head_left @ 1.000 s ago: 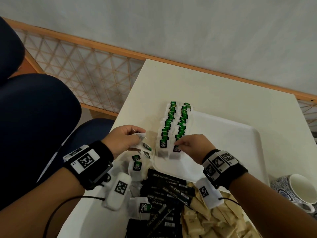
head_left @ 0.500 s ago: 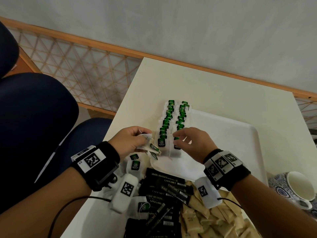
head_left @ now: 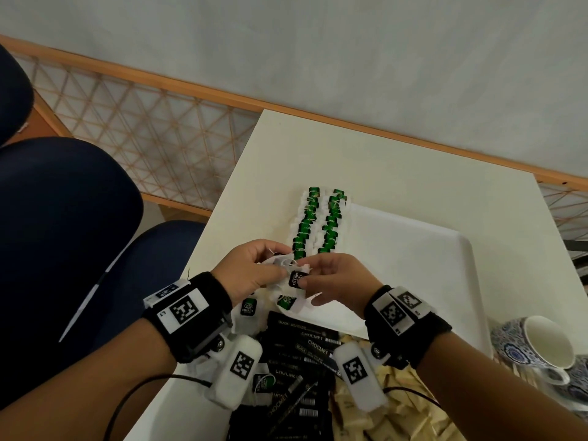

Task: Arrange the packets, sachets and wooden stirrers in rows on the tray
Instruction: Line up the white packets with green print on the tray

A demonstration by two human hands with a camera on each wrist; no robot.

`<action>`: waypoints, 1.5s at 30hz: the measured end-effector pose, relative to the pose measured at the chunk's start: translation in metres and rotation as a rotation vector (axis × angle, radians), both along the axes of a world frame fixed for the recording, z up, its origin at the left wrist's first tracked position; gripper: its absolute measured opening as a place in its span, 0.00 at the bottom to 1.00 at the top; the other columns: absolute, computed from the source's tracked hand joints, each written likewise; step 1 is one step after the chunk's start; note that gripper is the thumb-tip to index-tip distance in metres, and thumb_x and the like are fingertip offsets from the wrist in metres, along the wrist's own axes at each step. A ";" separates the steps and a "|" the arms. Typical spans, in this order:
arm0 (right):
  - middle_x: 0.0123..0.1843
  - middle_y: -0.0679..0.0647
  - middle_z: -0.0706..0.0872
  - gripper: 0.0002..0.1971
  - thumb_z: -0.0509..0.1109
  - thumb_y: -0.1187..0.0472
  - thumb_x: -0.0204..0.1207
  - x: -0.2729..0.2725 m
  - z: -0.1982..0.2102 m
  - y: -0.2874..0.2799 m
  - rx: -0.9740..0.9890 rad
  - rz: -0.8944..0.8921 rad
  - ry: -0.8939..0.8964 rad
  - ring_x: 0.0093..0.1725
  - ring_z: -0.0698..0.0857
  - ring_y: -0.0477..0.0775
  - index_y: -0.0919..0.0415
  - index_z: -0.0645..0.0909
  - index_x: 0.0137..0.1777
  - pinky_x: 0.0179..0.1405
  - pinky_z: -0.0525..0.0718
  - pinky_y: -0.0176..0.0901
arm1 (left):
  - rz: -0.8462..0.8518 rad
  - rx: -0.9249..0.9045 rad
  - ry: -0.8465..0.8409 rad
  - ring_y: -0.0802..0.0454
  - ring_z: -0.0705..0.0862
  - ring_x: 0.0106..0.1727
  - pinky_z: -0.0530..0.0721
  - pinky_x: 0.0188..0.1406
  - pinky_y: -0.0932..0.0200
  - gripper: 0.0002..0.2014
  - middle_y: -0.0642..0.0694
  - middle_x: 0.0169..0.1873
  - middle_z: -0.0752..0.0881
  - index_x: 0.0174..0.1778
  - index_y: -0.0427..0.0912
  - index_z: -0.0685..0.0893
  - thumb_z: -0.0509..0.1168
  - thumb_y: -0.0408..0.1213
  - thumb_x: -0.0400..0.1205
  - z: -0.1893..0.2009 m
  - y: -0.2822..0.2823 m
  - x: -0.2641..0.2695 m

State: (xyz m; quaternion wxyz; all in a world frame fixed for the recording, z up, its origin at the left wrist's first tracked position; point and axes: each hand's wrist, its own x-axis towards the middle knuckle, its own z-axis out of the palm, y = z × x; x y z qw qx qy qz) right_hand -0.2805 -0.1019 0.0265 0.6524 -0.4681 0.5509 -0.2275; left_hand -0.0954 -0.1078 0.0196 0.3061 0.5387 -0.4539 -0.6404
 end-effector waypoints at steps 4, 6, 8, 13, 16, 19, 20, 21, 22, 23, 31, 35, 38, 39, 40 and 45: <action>0.37 0.54 0.88 0.08 0.72 0.70 0.74 0.000 -0.001 0.000 -0.081 -0.046 0.070 0.36 0.84 0.50 0.58 0.87 0.48 0.35 0.84 0.38 | 0.001 0.097 0.060 0.55 0.87 0.36 0.85 0.33 0.65 0.15 0.40 0.46 0.85 0.52 0.40 0.84 0.70 0.19 0.74 -0.004 0.004 0.003; 0.38 0.51 0.88 0.09 0.70 0.70 0.76 0.001 0.000 0.001 -0.133 -0.057 0.111 0.38 0.83 0.50 0.56 0.87 0.48 0.36 0.85 0.40 | -0.020 0.135 0.074 0.53 0.88 0.37 0.86 0.34 0.63 0.17 0.39 0.47 0.86 0.54 0.37 0.84 0.70 0.17 0.73 -0.007 0.008 0.004; 0.40 0.49 0.89 0.12 0.68 0.70 0.77 0.000 0.001 0.001 -0.194 -0.054 0.140 0.38 0.83 0.50 0.52 0.87 0.47 0.35 0.84 0.40 | -0.039 0.149 0.039 0.54 0.87 0.35 0.85 0.32 0.64 0.17 0.41 0.44 0.86 0.55 0.36 0.83 0.71 0.17 0.73 -0.011 0.011 0.009; 0.44 0.36 0.84 0.15 0.66 0.68 0.79 -0.010 0.001 -0.004 -0.418 0.099 0.402 0.41 0.81 0.33 0.49 0.87 0.56 0.44 0.78 0.23 | 0.008 0.125 -0.082 0.52 0.85 0.41 0.87 0.39 0.60 0.14 0.44 0.44 0.86 0.50 0.42 0.84 0.70 0.20 0.74 -0.022 0.012 0.031; 0.49 0.39 0.84 0.15 0.67 0.66 0.78 -0.011 0.000 -0.005 -0.488 0.213 0.544 0.44 0.80 0.34 0.49 0.88 0.57 0.45 0.73 0.18 | 0.076 0.094 -0.108 0.52 0.85 0.44 0.87 0.43 0.61 0.14 0.45 0.45 0.87 0.50 0.43 0.85 0.71 0.22 0.74 -0.020 0.008 0.044; 0.55 0.44 0.88 0.15 0.68 0.66 0.77 -0.005 -0.004 -0.005 -0.442 0.282 0.546 0.51 0.83 0.41 0.49 0.88 0.57 0.51 0.76 0.24 | 0.167 0.091 -0.064 0.51 0.86 0.43 0.88 0.39 0.62 0.13 0.44 0.45 0.87 0.48 0.42 0.85 0.70 0.20 0.74 -0.014 0.000 0.054; 0.56 0.44 0.88 0.15 0.68 0.66 0.77 -0.002 -0.006 -0.006 -0.428 0.305 0.547 0.52 0.83 0.40 0.48 0.88 0.57 0.51 0.75 0.21 | 0.203 0.088 -0.038 0.51 0.86 0.42 0.88 0.36 0.64 0.13 0.44 0.44 0.86 0.48 0.41 0.85 0.69 0.19 0.75 -0.012 -0.003 0.055; 0.56 0.43 0.88 0.15 0.68 0.66 0.77 0.001 -0.008 -0.007 -0.411 0.319 0.549 0.52 0.83 0.38 0.48 0.88 0.57 0.49 0.74 0.18 | 0.234 0.087 -0.010 0.51 0.86 0.42 0.88 0.34 0.65 0.13 0.43 0.44 0.86 0.48 0.40 0.84 0.69 0.18 0.75 -0.010 -0.005 0.057; 0.56 0.43 0.88 0.16 0.67 0.67 0.77 0.003 -0.010 -0.008 -0.390 0.326 0.551 0.51 0.83 0.37 0.48 0.87 0.58 0.48 0.73 0.16 | 0.258 0.087 0.015 0.50 0.85 0.42 0.88 0.34 0.65 0.13 0.43 0.44 0.85 0.47 0.39 0.84 0.68 0.18 0.75 -0.008 -0.007 0.058; 0.55 0.44 0.88 0.17 0.67 0.67 0.77 0.006 -0.011 -0.011 -0.375 0.329 0.559 0.51 0.83 0.37 0.48 0.87 0.59 0.49 0.74 0.18 | 0.272 0.088 0.035 0.50 0.85 0.43 0.88 0.34 0.65 0.12 0.43 0.45 0.85 0.47 0.39 0.84 0.68 0.18 0.75 -0.007 -0.009 0.058; 0.51 0.50 0.88 0.26 0.60 0.69 0.77 0.011 -0.021 -0.029 -0.426 0.364 0.684 0.53 0.84 0.51 0.48 0.73 0.73 0.53 0.82 0.41 | 0.320 0.114 0.155 0.49 0.85 0.42 0.87 0.31 0.66 0.11 0.43 0.44 0.84 0.47 0.38 0.83 0.67 0.18 0.75 -0.004 -0.016 0.055; 0.53 0.52 0.88 0.26 0.59 0.69 0.77 0.011 -0.023 -0.033 -0.466 0.423 0.734 0.53 0.84 0.53 0.47 0.72 0.73 0.52 0.82 0.42 | 0.310 0.130 0.170 0.50 0.84 0.42 0.87 0.31 0.65 0.11 0.43 0.44 0.84 0.47 0.37 0.83 0.67 0.18 0.76 -0.003 -0.016 0.050; 0.57 0.51 0.86 0.24 0.62 0.66 0.78 0.010 -0.020 -0.033 -0.488 0.415 0.723 0.55 0.84 0.51 0.48 0.73 0.73 0.54 0.80 0.41 | 0.294 0.143 0.187 0.50 0.84 0.41 0.87 0.32 0.65 0.11 0.43 0.43 0.84 0.48 0.36 0.83 0.67 0.17 0.75 -0.003 -0.015 0.044; 0.59 0.50 0.85 0.22 0.63 0.65 0.79 0.009 -0.018 -0.032 -0.518 0.397 0.715 0.55 0.82 0.49 0.49 0.74 0.72 0.54 0.79 0.39 | 0.286 0.146 0.187 0.50 0.84 0.41 0.88 0.32 0.64 0.11 0.43 0.43 0.84 0.48 0.36 0.83 0.67 0.17 0.76 -0.003 -0.015 0.042; 0.60 0.49 0.83 0.21 0.63 0.64 0.79 0.008 -0.016 -0.031 -0.559 0.366 0.693 0.54 0.81 0.46 0.49 0.75 0.71 0.53 0.77 0.37 | 0.279 0.149 0.188 0.51 0.84 0.40 0.88 0.33 0.64 0.11 0.44 0.43 0.84 0.48 0.37 0.83 0.66 0.17 0.76 -0.002 -0.014 0.039; 0.54 0.47 0.83 0.23 0.58 0.75 0.70 0.004 -0.010 -0.017 -0.733 0.239 0.407 0.51 0.81 0.44 0.50 0.80 0.56 0.50 0.79 0.34 | 0.230 0.186 0.220 0.51 0.84 0.39 0.87 0.31 0.65 0.12 0.43 0.43 0.84 0.48 0.37 0.83 0.66 0.17 0.76 -0.001 -0.012 0.023</action>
